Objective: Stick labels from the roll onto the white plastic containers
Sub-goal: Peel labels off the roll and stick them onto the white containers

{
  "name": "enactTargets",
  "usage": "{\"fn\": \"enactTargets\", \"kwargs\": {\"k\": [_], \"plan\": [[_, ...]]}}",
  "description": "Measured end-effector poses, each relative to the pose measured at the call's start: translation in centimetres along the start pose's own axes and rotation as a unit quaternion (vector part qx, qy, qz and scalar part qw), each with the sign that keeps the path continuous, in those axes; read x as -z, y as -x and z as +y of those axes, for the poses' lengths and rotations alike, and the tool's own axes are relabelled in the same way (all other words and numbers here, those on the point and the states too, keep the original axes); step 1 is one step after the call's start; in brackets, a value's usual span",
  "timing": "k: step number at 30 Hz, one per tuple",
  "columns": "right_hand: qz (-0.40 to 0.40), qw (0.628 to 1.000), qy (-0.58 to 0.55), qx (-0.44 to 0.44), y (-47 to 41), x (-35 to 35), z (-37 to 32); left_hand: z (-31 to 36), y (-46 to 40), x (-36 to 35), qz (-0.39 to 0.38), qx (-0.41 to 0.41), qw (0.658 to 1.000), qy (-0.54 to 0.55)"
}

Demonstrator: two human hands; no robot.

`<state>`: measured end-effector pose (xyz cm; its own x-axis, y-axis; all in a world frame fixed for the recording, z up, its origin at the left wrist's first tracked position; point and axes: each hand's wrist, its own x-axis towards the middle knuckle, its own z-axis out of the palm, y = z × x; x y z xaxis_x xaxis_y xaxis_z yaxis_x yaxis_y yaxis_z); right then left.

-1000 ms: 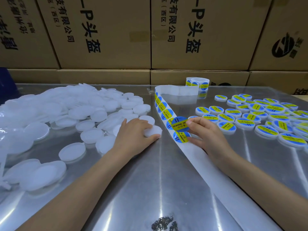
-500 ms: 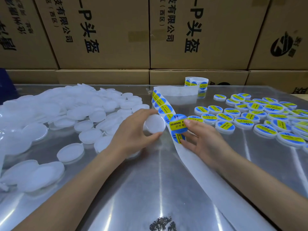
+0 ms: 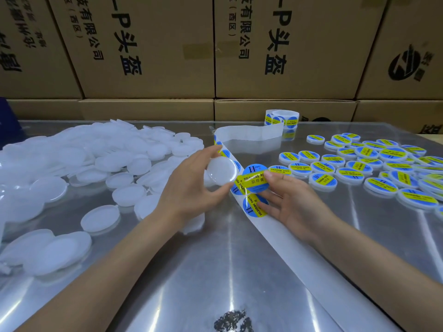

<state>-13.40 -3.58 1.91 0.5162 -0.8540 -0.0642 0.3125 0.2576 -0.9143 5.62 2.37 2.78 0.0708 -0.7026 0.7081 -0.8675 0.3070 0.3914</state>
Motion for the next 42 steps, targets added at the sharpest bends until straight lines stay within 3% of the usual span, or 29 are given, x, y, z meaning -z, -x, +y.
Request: {"fn": "enactTargets", "kwargs": {"k": [6,31,35,42], "plan": [[-0.022,1.0,0.015,-0.008,0.2,-0.2,-0.1,1.4,0.4,-0.7,-0.062,-0.067,0.995,0.031],[-0.008,0.999,0.04,-0.004,0.3,-0.4,-0.2,2.7,0.6,-0.8,-0.044,-0.084,0.994,0.047],[-0.005,0.998,0.047,0.032,0.6,-0.6,-0.1,2.9,0.6,-0.8,-0.033,-0.082,0.995,0.051],[0.016,0.968,0.186,0.169,0.9,-1.2,0.0,3.3,0.6,-0.9,-0.017,-0.07,0.994,0.082]]}}
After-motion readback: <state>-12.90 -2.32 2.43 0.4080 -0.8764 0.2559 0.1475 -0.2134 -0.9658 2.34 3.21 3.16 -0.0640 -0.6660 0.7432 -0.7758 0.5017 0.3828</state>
